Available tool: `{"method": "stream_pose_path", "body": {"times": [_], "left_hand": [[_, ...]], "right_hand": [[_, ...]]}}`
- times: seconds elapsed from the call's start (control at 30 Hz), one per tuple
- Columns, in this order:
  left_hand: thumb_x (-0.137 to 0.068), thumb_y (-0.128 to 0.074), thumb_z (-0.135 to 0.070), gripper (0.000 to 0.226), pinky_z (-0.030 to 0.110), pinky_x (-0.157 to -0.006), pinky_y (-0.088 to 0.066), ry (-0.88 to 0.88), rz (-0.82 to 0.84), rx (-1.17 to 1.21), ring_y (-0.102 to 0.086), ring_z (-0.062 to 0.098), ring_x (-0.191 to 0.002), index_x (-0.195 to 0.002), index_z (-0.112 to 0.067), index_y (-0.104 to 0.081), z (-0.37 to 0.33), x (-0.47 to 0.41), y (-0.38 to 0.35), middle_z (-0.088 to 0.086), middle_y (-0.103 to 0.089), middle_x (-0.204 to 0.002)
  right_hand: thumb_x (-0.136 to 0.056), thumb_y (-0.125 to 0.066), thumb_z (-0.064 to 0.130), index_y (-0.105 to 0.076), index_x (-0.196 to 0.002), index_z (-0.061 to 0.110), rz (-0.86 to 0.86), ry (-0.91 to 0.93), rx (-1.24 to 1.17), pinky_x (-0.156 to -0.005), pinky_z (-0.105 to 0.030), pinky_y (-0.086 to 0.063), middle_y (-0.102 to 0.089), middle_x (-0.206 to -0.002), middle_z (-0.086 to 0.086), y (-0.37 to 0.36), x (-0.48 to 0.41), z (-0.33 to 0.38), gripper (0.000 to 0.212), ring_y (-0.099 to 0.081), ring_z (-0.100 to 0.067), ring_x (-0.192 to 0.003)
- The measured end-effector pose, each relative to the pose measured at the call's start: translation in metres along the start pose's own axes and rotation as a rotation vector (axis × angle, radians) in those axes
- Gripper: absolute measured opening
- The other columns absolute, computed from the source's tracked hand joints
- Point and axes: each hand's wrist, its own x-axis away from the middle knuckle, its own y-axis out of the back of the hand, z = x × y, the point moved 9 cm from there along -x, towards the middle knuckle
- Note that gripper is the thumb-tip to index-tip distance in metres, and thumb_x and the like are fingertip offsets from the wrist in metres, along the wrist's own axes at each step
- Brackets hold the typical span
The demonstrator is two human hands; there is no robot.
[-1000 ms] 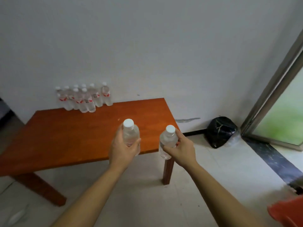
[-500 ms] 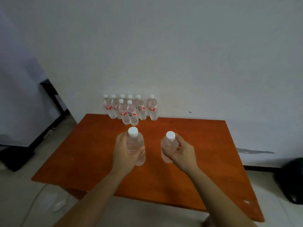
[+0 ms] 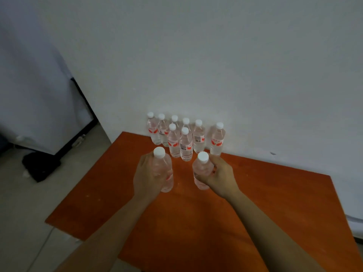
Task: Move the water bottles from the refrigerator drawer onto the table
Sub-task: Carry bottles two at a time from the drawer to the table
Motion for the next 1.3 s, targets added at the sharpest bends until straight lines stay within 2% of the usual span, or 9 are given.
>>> {"method": "stream_pose_path", "body": {"times": [0.1, 0.27, 0.47, 0.63, 0.73, 0.87, 1.07, 1.23, 1.3], "left_hand": [[-0.075, -0.084, -0.030, 0.069, 0.028, -0.083, -0.047, 0.021, 0.021, 0.007, -0.054, 0.012, -0.112, -0.134, -0.016, -0.051, 0.040, -0.050, -0.004, 0.000, -0.057, -0.128], [-0.079, -0.081, -0.031, 0.059, 0.034, -0.085, -0.051, 0.017, 0.122, 0.043, -0.058, 0.018, -0.114, -0.129, -0.017, -0.053, 0.111, -0.143, -0.016, -0.003, -0.057, -0.126], [-0.079, -0.081, -0.030, 0.055, 0.033, -0.085, -0.048, 0.001, 0.205, 0.054, -0.058, 0.020, -0.114, -0.126, -0.015, -0.056, 0.172, -0.230, -0.039, 0.003, -0.059, -0.126], [-0.079, -0.082, -0.034, 0.059, 0.043, -0.090, -0.052, 0.020, 0.256, 0.112, -0.059, 0.022, -0.115, -0.128, -0.018, -0.054, 0.194, -0.273, -0.063, 0.002, -0.058, -0.130], [-0.079, -0.082, -0.029, 0.063, 0.041, -0.092, -0.052, -0.017, 0.307, 0.137, -0.058, 0.022, -0.118, -0.132, -0.017, -0.052, 0.193, -0.286, -0.081, 0.002, -0.057, -0.134], [-0.077, -0.084, -0.019, 0.063, 0.037, -0.090, -0.051, -0.049, 0.375, 0.141, -0.057, 0.024, -0.118, -0.131, -0.012, -0.054, 0.190, -0.289, -0.103, 0.005, -0.057, -0.134], [-0.078, -0.082, -0.027, 0.067, 0.036, -0.086, -0.052, -0.089, 0.376, 0.086, -0.057, 0.026, -0.120, -0.135, -0.012, -0.050, 0.192, -0.288, -0.116, 0.007, -0.054, -0.137], [-0.081, -0.080, -0.032, 0.074, 0.047, -0.098, -0.051, -0.104, 0.443, 0.120, -0.050, 0.023, -0.131, -0.143, -0.020, -0.042, 0.195, -0.290, -0.111, 0.002, -0.049, -0.146], [-0.085, -0.074, -0.034, 0.073, 0.043, -0.099, -0.049, -0.121, 0.450, 0.137, -0.047, 0.021, -0.133, -0.147, -0.025, -0.037, 0.188, -0.288, -0.099, 0.000, -0.045, -0.150]], "right_hand": [[-0.069, -0.085, 0.047, -0.051, -0.142, 0.029, 0.027, -0.031, 0.093, -0.091, -0.026, -0.044, -0.051, -0.119, 0.005, -0.041, -0.043, 0.003, 0.082, -0.047, -0.008, -0.107], [-0.068, -0.087, 0.038, -0.054, -0.137, 0.028, 0.095, -0.124, 0.143, -0.096, -0.034, -0.046, -0.056, -0.126, 0.002, -0.113, -0.118, 0.020, 0.077, -0.053, -0.016, -0.112], [-0.082, -0.076, 0.030, -0.057, -0.127, 0.026, 0.121, -0.179, 0.259, -0.066, -0.023, -0.045, -0.069, -0.115, 0.003, -0.179, -0.196, 0.034, 0.049, -0.066, -0.016, -0.092], [-0.081, -0.079, 0.032, -0.052, -0.136, 0.027, 0.109, -0.225, 0.280, -0.089, -0.039, -0.055, -0.065, -0.129, 0.002, -0.212, -0.243, 0.033, 0.062, -0.064, -0.021, -0.111], [-0.082, -0.079, 0.027, -0.048, -0.135, 0.023, 0.100, -0.302, 0.301, -0.091, -0.044, -0.056, -0.061, -0.133, -0.002, -0.223, -0.257, 0.022, 0.062, -0.064, -0.027, -0.113], [-0.082, -0.079, 0.018, -0.044, -0.140, 0.017, 0.040, -0.377, 0.301, -0.094, -0.042, -0.053, -0.053, -0.139, -0.004, -0.226, -0.259, 0.010, 0.068, -0.060, -0.030, -0.117], [-0.087, -0.072, 0.006, -0.033, -0.147, 0.014, 0.047, -0.474, 0.306, -0.098, -0.039, -0.049, -0.048, -0.146, -0.007, -0.230, -0.257, 0.004, 0.073, -0.056, -0.029, -0.125], [-0.085, -0.064, -0.009, -0.007, -0.159, 0.018, 0.010, -0.410, 0.236, -0.100, -0.043, -0.048, -0.030, -0.157, -0.013, -0.228, -0.251, 0.022, 0.097, -0.042, -0.033, -0.137], [-0.084, -0.062, -0.012, 0.004, -0.159, 0.022, 0.011, -0.353, 0.217, -0.096, -0.042, -0.050, -0.018, -0.163, -0.011, -0.226, -0.243, 0.033, 0.105, -0.038, -0.034, -0.139]]}}
